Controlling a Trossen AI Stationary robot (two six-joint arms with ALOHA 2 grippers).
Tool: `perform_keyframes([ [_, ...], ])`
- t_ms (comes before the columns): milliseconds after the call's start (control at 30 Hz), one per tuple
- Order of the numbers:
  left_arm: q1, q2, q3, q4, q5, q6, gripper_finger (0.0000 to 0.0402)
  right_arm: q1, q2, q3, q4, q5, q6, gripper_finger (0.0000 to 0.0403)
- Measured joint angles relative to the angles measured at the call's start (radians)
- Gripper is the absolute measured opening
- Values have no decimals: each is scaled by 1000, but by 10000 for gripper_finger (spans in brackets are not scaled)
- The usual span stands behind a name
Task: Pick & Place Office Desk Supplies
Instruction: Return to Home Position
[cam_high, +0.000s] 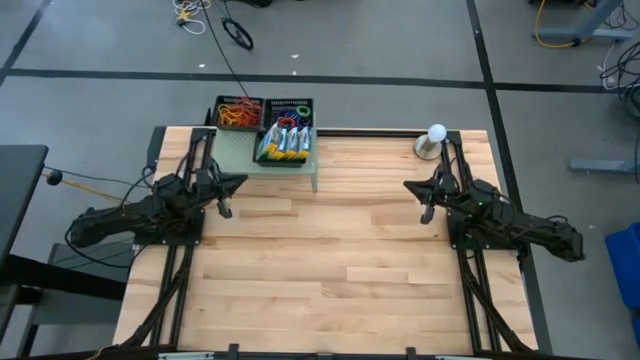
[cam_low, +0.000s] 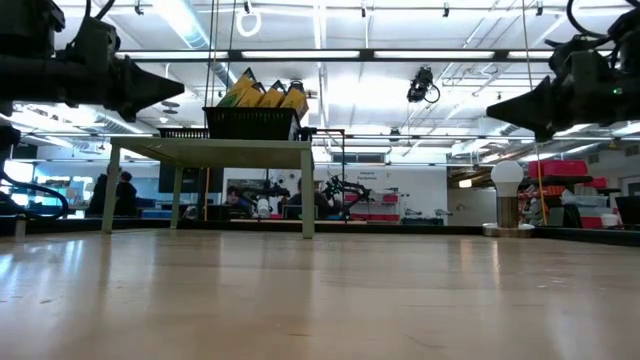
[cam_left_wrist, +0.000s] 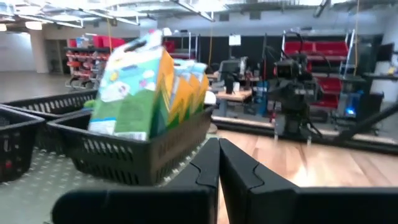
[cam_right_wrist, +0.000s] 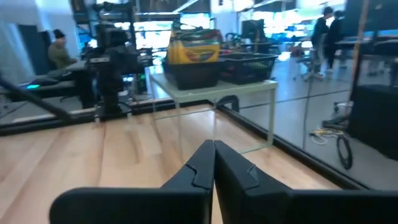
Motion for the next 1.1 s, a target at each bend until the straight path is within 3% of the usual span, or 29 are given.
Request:
perform_keyframes([
  [367, 0, 0, 0, -41, 34, -42, 13, 0, 3, 0, 29, 168, -14, 26],
  [600, 0, 7, 0, -80, 26, -56, 13, 0, 9, 0, 29, 173, -159, 27],
  [1100, 0, 7, 0, -79, 26, -53, 13, 0, 9, 0, 28, 169, -165, 27],
])
